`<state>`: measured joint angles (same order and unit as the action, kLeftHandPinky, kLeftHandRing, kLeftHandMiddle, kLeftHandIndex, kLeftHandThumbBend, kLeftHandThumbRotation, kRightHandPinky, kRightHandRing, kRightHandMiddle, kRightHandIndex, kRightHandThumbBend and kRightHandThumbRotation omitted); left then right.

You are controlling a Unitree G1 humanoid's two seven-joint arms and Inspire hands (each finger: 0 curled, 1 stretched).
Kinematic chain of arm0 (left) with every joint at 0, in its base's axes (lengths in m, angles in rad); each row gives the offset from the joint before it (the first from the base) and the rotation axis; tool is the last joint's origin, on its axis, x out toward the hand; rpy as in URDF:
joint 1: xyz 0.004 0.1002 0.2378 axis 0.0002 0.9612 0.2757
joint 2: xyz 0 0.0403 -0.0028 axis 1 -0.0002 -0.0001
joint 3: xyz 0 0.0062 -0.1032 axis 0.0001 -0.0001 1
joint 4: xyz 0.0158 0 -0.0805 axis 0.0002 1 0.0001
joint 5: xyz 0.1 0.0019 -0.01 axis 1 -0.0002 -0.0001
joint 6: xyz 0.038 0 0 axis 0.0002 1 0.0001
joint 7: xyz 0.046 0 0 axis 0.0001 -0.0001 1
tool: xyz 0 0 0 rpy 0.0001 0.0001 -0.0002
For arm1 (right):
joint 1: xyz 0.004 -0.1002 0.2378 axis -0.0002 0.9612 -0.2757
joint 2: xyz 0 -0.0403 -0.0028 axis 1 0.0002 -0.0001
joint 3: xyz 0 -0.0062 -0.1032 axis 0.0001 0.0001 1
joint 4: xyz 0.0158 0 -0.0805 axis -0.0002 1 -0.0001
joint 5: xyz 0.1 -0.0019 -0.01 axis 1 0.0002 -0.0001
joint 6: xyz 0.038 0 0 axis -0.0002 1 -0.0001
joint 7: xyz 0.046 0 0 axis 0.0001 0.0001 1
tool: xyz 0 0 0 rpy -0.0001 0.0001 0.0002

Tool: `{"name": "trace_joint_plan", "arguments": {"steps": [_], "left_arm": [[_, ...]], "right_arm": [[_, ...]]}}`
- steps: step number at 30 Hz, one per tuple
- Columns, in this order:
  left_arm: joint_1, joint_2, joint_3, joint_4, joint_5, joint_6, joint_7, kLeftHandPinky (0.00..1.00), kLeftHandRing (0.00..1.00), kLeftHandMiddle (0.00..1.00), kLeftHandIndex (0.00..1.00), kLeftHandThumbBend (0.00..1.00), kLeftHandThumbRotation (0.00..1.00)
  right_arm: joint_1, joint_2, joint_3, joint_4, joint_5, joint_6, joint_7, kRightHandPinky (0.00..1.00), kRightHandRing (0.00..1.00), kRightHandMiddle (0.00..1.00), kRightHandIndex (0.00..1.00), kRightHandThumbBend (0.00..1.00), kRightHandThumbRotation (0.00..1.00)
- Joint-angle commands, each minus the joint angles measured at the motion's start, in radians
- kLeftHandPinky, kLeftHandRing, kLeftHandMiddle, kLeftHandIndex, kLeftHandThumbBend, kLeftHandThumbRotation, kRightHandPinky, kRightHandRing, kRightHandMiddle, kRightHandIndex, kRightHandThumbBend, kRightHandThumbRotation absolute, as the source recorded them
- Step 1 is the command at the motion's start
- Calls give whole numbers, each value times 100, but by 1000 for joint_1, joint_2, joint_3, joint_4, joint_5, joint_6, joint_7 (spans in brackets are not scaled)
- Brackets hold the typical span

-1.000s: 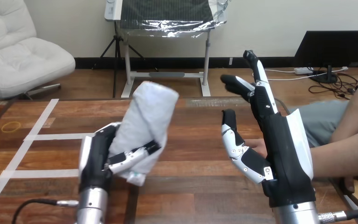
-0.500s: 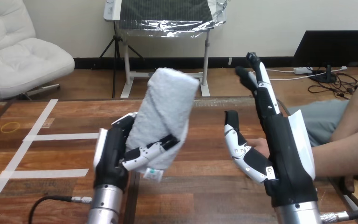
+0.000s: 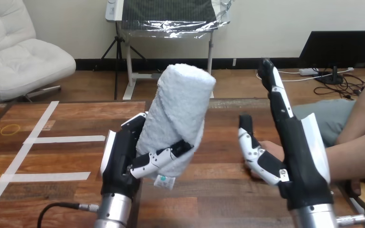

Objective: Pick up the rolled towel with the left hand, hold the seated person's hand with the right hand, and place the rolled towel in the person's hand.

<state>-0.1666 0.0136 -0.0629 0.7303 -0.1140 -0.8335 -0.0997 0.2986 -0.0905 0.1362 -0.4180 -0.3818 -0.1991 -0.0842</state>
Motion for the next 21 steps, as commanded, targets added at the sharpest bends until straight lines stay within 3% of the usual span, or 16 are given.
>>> {"name": "trace_joint_plan", "arguments": {"steps": [1, 10, 11, 15, 18, 21], "left_arm": [[-6, -23, -5, -220, -57, -29, -47, 36, 39, 44, 50, 81, 17], [26, -40, -4, -272, -50, -29, -74, 36, 39, 45, 50, 80, 17], [29, -41, -3, -275, -52, -28, -78, 36, 39, 45, 50, 80, 18], [36, -48, -1, -284, -59, -23, -91, 36, 40, 45, 50, 80, 18], [37, -51, 2, -285, -55, -26, -95, 36, 40, 46, 50, 79, 17], [34, -51, 5, -278, -57, -27, -105, 36, 40, 46, 50, 79, 17]], "right_arm": [[-112, -88, -101, -87, -39, 59, 52, 100, 100, 100, 99, 5, 0], [-172, -222, -180, -73, -102, 147, 150, 89, 93, 95, 90, 38, 0], [-176, -235, -187, -75, -114, 164, 163, 87, 92, 94, 88, 45, 0], [-194, -295, -206, -79, -169, 228, 217, 84, 91, 93, 87, 55, 0], [-212, -351, -226, -53, -193, 224, 239, 81, 89, 91, 85, 63, 0], [-231, -397, -240, -37, -216, 257, 279, 78, 87, 89, 84, 70, 0]]}}
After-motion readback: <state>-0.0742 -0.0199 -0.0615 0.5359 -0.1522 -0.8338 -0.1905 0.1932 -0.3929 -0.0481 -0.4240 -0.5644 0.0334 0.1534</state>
